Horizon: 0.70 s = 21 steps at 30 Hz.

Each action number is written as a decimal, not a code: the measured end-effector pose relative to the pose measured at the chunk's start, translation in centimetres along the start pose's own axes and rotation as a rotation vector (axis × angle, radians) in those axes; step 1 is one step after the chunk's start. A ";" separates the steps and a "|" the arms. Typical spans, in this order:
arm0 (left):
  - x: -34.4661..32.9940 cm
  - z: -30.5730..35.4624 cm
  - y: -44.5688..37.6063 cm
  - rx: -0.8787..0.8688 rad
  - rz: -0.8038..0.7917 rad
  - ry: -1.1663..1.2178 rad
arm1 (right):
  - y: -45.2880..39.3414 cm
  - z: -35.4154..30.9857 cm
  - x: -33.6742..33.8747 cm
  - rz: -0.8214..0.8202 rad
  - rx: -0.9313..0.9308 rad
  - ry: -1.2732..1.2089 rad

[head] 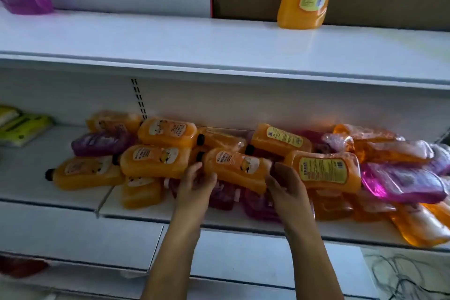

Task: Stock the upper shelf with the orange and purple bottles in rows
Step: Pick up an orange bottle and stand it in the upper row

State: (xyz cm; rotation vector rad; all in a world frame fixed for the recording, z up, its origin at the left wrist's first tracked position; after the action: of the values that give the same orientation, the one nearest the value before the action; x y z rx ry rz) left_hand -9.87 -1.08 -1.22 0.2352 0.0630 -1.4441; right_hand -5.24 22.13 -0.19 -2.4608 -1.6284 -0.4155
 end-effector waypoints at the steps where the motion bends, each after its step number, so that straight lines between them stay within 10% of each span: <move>1: 0.0 -0.2 0.0 0.029 0.026 0.013 | -0.3 -0.2 -0.1 -0.014 0.023 0.074; 8: -3.5 -0.1 0.2 0.015 -0.005 -0.278 | -1.1 -0.9 -1.3 0.044 0.088 0.313; 16: -3.1 0.5 1.2 0.037 0.054 0.001 | -1.4 0.1 -1.7 0.015 0.013 -0.121; 21: -1.8 2.1 1.7 -0.009 0.050 0.242 | 0.3 -1.8 -1.8 -0.034 0.104 0.057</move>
State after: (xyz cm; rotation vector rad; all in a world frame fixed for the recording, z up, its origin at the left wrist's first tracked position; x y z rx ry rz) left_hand -8.60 0.44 1.34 0.4009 0.2587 -1.3599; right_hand -5.86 19.91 0.94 -2.3275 -1.6289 -0.3906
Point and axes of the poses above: each hand's wrist, its own y-axis away from the middle knuckle, its own x-axis out of the back of the hand, z = x × y, the point moved 10 cm from there along -y, towards the middle knuckle, and after that the axes turned 11 degrees about y, right-handed, at the moved point
